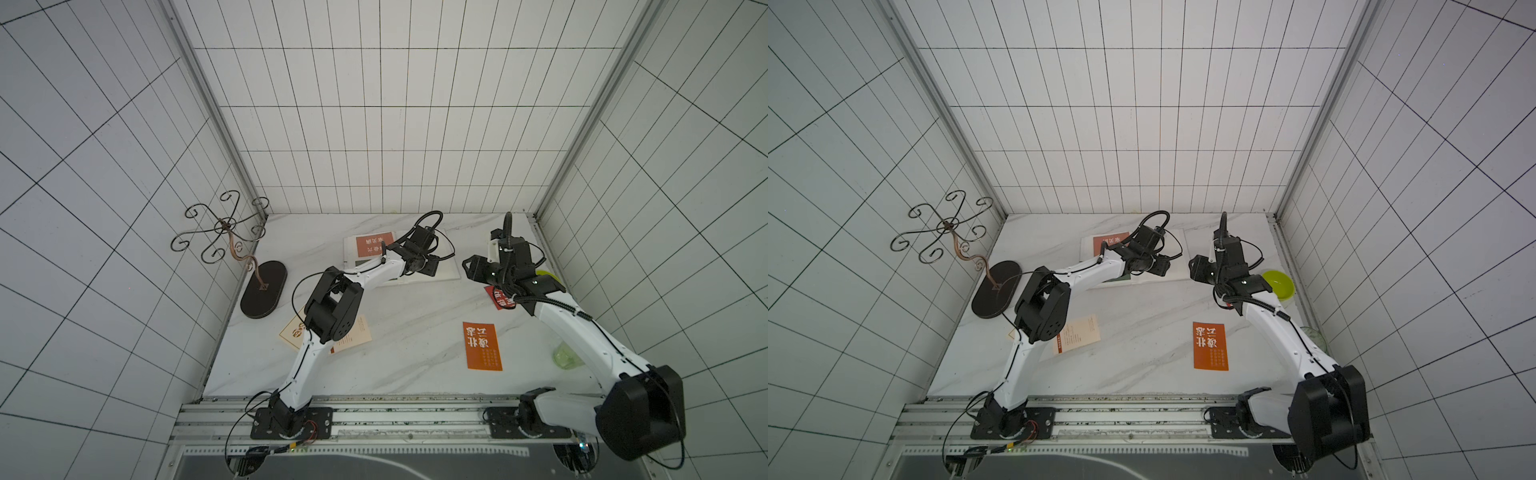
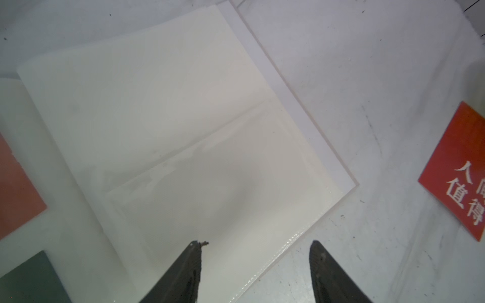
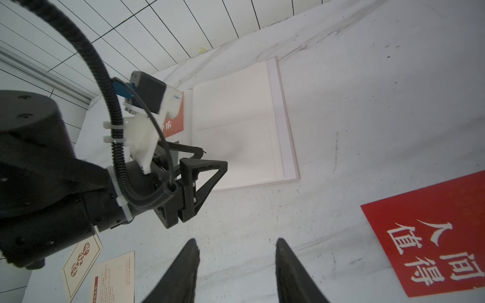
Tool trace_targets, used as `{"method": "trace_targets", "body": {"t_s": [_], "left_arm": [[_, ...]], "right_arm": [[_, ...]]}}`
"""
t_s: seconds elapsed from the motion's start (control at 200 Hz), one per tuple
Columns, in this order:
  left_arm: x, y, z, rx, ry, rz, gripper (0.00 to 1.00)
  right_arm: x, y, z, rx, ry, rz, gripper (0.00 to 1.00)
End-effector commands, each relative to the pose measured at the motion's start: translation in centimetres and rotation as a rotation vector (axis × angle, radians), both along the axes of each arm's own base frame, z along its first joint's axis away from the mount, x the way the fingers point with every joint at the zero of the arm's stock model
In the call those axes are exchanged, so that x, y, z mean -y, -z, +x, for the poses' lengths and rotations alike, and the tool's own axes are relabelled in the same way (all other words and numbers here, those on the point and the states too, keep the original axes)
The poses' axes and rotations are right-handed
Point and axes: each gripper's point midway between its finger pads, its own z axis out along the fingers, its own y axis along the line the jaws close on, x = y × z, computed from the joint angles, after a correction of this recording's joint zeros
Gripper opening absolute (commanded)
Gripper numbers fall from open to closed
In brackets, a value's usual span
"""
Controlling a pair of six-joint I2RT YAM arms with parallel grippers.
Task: Place the photos into the photo albums
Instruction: Turn the page of the photo album at the center of the board.
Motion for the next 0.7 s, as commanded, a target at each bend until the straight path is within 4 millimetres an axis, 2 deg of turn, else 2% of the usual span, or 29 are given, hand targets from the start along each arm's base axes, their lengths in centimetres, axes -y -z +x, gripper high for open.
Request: {"method": "trace_targets", "body": {"t_s": [0.0, 0.17, 0.32, 0.475, 0.695], "left_arm": [[-0.2, 2.4, 0.0, -0.003, 0.018, 0.088, 0.64], [-0.5, 3.4, -0.1, 0.042, 0.043, 0.204, 0.64], [-0.9, 3.7, -0.5, 0.031, 0.049, 0.228, 0.62], [-0.7, 4.2, -0.9, 0.010, 0.053, 0.221, 0.60], [0.7, 3.2, -1.2, -0.012, 0.053, 0.146, 0.63]], "right_arm": [[0.7, 2.9, -1.4, -0.070, 0.013, -0.048, 0.48], [0.5, 2.7, -1.6, -0.082, 0.004, -0.049, 0.48], [0.7, 2.8, -1.8, -0.069, 0.006, -0.051, 0.48], [0.3, 2.8, -1.2, -0.061, -0.017, -0.059, 0.48], [-0.1, 3.7, -0.8, -0.087, -0.025, -0.052, 0.48]]}}
